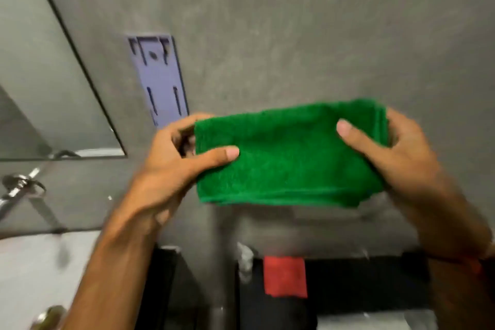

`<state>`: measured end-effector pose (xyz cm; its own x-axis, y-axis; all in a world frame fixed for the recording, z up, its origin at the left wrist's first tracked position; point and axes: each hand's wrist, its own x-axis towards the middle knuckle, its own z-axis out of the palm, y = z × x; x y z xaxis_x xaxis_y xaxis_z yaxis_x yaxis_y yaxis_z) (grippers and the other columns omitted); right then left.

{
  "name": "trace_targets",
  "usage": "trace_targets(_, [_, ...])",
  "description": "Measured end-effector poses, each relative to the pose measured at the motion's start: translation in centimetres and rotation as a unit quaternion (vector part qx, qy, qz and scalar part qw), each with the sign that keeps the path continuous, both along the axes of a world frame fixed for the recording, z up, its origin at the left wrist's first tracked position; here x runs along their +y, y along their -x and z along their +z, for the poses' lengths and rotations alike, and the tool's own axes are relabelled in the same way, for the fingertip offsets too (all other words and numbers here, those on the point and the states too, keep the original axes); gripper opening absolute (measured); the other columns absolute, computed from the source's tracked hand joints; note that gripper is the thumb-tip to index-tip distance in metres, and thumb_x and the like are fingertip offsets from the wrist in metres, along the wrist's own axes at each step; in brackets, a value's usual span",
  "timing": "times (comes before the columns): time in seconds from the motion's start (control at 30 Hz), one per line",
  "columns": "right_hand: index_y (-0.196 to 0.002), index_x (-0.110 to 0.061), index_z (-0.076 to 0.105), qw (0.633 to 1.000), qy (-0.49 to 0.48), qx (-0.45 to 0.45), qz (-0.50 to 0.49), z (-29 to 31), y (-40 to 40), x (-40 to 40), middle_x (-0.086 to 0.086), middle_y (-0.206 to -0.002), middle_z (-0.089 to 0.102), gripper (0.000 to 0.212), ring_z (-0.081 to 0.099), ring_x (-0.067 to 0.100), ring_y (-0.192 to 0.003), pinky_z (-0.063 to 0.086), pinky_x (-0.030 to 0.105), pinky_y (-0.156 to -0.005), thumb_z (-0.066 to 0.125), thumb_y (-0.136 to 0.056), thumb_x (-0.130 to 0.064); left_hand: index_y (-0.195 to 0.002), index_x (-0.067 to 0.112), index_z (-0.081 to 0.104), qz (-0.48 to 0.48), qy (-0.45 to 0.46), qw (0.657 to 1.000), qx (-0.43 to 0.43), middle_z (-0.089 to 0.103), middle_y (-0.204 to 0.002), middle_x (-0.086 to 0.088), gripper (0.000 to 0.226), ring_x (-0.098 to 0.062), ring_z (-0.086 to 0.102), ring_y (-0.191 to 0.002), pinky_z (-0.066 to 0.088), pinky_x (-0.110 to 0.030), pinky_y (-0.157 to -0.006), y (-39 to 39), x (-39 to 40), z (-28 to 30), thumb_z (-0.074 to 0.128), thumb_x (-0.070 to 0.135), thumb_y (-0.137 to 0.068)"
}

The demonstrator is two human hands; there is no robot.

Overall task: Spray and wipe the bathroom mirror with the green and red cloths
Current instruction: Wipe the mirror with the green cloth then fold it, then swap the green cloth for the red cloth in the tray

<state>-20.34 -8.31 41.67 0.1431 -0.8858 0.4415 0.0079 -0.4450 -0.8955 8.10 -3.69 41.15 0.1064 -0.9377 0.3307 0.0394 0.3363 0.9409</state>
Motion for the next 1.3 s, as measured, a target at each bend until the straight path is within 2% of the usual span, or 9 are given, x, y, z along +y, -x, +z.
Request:
trace_targets(0.13, [-0.114,-0.019,0.077,0.947,-0.319,0.021,0.024,-14.5,4.6,3.0,0.005,-0.107,0.084,0.075,0.082,0.019,-0.095,0.065,0.029,-0.072,0.099,-0.048,-0.046,-0.104,0.000,0.073,-0.007,-0.235,0.967,0.099,0.082,-0.097,-0.014,0.042,-0.022,0.078,-0.082,0.064,-0.028,-0.070,3.3,3.3,-13.4,0.080,0.000,-0.062])
trace_targets(0.3, [-0.127,0.002,0.067,0.824,-0.562,0.071,-0.025,-29.5,5.6,5.5,0.014,-0.098,0.082,0.041,0.077,0.026,-0.083,0.064,0.034,-0.064,0.064,-0.089,0.016,-0.101,-0.002,0.073,0.004,-0.460,0.884,0.077,0.082,-0.086,-0.012,0.029,-0.020,0.079,-0.071,0.065,-0.029,-0.061,5.3,6.5,-27.9,0.068,-0.018,-0.078])
trace_targets(0.4, [-0.138,0.005,0.058,0.770,-0.631,0.090,-0.044,-35.2,4.5,6.0,0.028,-0.130,0.071,0.045,0.069,0.043,-0.117,0.059,0.053,-0.093,0.054,-0.094,0.015,-0.104,-0.013,0.069,0.044,-0.503,0.863,0.009,0.081,-0.073,-0.008,0.029,-0.023,0.075,-0.065,0.062,-0.029,-0.061,6.6,6.2,-34.9,0.065,-0.024,-0.077])
trace_targets(0.47, [-0.136,0.001,0.057,0.752,-0.645,0.126,-0.052,-37.4,3.7,5.7,0.024,-0.126,0.071,0.042,0.068,0.040,-0.118,0.054,0.057,-0.100,0.051,-0.096,0.013,-0.107,-0.018,0.066,0.096,-0.505,0.857,-0.037,0.078,-0.092,-0.026,0.032,-0.031,0.072,-0.084,0.062,-0.040,-0.077,7.4,5.3,-37.7,0.065,-0.026,-0.076])
trace_targets(0.57, [-0.122,-0.002,0.061,0.741,-0.654,0.146,-0.031,-39.7,3.1,4.4,0.010,-0.089,0.068,0.038,0.067,0.023,-0.081,0.057,0.038,-0.070,0.042,-0.096,0.019,-0.117,-0.009,0.065,0.115,-0.502,0.851,-0.100,0.072,-0.117,-0.028,0.037,-0.038,0.070,-0.109,0.057,-0.044,-0.097,8.4,4.3,-40.1,0.069,-0.016,-0.080])
trace_targets(0.67, [-0.127,0.008,0.066,0.761,-0.601,0.242,-0.046,-41.3,2.9,2.3,0.016,-0.095,0.073,0.033,0.072,0.039,-0.102,0.057,0.037,-0.076,0.057,-0.095,0.011,-0.133,0.004,0.057,0.072,-0.462,0.848,-0.250,0.069,-0.126,-0.021,0.045,-0.037,0.065,-0.119,0.053,-0.043,-0.102,8.3,3.9,-40.8,0.068,0.013,-0.091])
trace_targets(0.83, [-0.130,0.005,0.063,0.792,-0.498,0.338,-0.105,-42.5,2.8,-1.7,0.027,-0.126,0.072,0.052,0.068,0.039,-0.121,0.052,0.038,-0.104,0.081,-0.088,-0.019,-0.160,0.021,0.011,0.130,-0.341,0.690,-0.625,0.012,-0.169,-0.009,0.096,-0.031,0.017,-0.157,0.004,-0.064,-0.120,6.7,3.4,-40.7,0.034,0.078,-0.086])
trace_targets(1.1, [-0.138,-0.003,0.062,0.756,-0.471,0.445,-0.095,-45.8,0.3,-5.3,0.025,-0.141,0.063,0.073,0.062,0.042,-0.131,0.054,0.049,-0.107,0.088,-0.078,-0.035,-0.158,0.032,0.017,0.114,-0.291,0.631,-0.710,0.012,-0.170,-0.012,0.101,-0.037,0.012,-0.156,0.007,-0.082,-0.111,3.3,4.3,-41.2,0.022,0.092,-0.077])
trace_targets(1.3, [-0.138,-0.013,0.062,0.723,-0.443,0.515,-0.126,-46.7,-1.5,-3.9,0.019,-0.142,0.062,0.054,0.050,0.041,-0.140,0.044,0.055,-0.114,0.075,-0.090,-0.034,-0.158,0.030,0.021,0.127,-0.281,0.626,-0.716,0.017,-0.169,-0.014,0.098,-0.036,0.017,-0.155,0.013,-0.081,-0.110,2.5,5.0,-40.5,0.022,0.089,-0.079])
